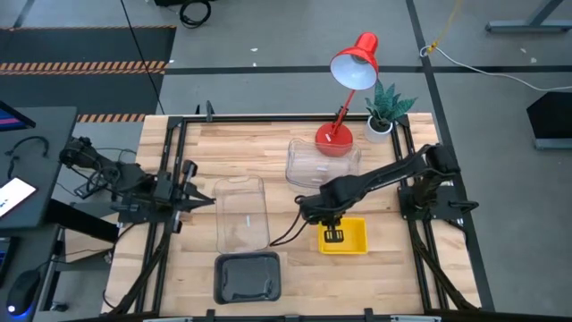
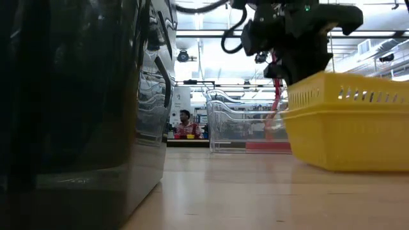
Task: Stack baskets by color
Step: Stack the yellow bin on the left yellow bin, then stack the transparent bin on the right transparent bin
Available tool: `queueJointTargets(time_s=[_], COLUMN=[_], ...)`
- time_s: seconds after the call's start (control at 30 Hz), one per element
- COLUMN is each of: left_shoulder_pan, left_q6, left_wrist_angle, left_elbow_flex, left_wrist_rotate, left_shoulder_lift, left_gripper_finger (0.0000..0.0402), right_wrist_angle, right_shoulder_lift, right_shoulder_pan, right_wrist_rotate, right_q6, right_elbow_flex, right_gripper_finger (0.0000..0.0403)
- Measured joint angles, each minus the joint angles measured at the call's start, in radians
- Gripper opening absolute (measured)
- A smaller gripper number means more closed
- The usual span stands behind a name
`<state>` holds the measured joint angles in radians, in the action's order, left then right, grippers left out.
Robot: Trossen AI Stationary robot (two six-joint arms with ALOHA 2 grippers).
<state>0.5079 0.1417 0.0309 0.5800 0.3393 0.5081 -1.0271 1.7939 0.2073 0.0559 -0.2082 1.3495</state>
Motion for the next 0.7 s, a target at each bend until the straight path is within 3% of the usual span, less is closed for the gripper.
queueJointTargets(time_s=[0.17,0.4,0.7], left_shoulder_pan=[0.000,0.000,0.000], left_q6=[0.000,0.001,0.022], left_wrist_angle=[-0.005,-0.027,-0.053], left_elbow_flex=[0.000,0.000,0.002], left_wrist_rotate=[0.000,0.000,0.034], left_shoulder_lift=[0.001,0.000,-0.015], left_gripper_finger=[0.0013,0.0012,0.0010], right_wrist_angle=[0.002,-0.015,0.066], right_shoulder_lift=[0.007,0.000,-0.178], right_shoulder_pan=[0.000,-0.006,-0.029], right_wrist_rotate=[-0.002,-0.003,-0.128], right_q6=[-0.023,-0.036,-0.045], right_elbow_flex=[-0.001,0.002,-0.003], right_gripper_finger=[0.0059,0.0140,0.0192])
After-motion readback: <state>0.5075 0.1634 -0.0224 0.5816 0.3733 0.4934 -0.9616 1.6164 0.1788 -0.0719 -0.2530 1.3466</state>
